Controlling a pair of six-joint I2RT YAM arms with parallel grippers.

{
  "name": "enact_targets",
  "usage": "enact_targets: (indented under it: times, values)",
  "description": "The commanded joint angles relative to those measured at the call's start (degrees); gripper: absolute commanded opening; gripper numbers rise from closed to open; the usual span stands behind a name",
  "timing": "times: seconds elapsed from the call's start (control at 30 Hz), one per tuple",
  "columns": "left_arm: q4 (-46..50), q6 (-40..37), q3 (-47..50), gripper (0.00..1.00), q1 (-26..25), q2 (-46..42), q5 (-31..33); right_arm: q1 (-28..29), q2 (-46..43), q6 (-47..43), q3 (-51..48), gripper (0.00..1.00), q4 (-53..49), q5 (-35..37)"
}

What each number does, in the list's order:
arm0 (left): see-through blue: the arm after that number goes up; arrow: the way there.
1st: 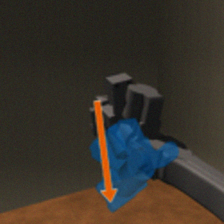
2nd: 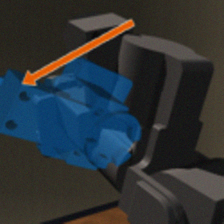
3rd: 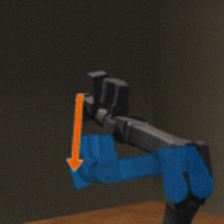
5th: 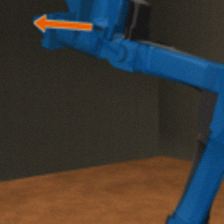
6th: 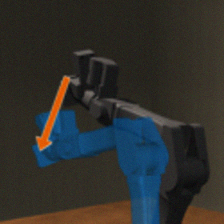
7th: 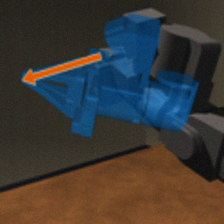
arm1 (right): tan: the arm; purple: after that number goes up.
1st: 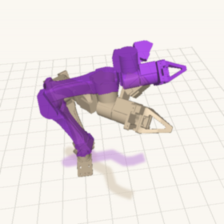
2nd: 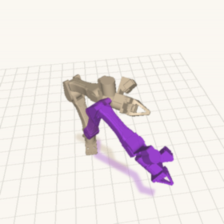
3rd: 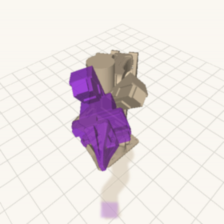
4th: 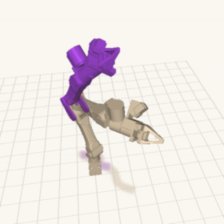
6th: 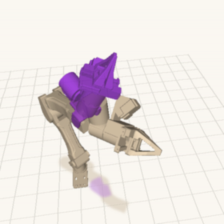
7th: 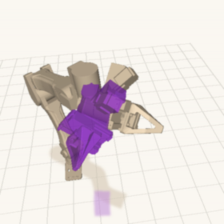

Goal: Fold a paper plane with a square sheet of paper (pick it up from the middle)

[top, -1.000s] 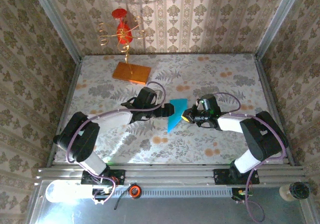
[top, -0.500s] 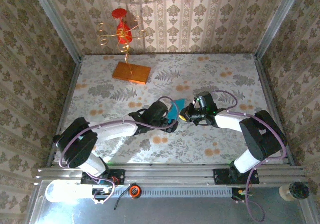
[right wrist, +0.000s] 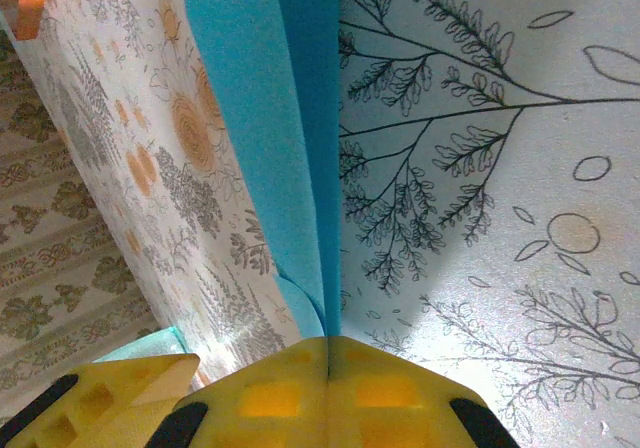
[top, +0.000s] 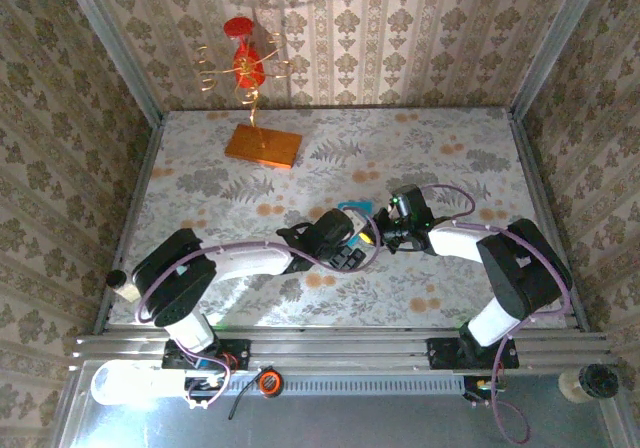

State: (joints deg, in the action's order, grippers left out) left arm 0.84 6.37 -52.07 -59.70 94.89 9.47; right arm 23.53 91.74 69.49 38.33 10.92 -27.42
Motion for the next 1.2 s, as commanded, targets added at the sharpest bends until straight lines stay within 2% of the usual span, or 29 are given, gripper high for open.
enact_targets:
  times: [0.0,0.4,0.83,1.17]
  values:
    - [-2.0,-4.2,-1.3,0.85,-0.3,2.0,0.0,0.4,1.0,1.5,0.8,0.04,-0.1,0.3]
    - [-7.3,-6.1,1.9,0.54,-0.2,4.0,0.5,0.2,1.0,2.5,0.3,0.04,0.7,-0.1]
    - [-11.0,-6.5,6.3,0.45,-0.4,2.4,-2.1,-0.3,1.1,3.3,0.0,0.04,1.7,-0.5]
    - [-11.4,-7.5,4.9,0.36,-0.4,3.9,0.7,-0.3,1.1,3.5,-0.1,0.04,1.8,-1.0]
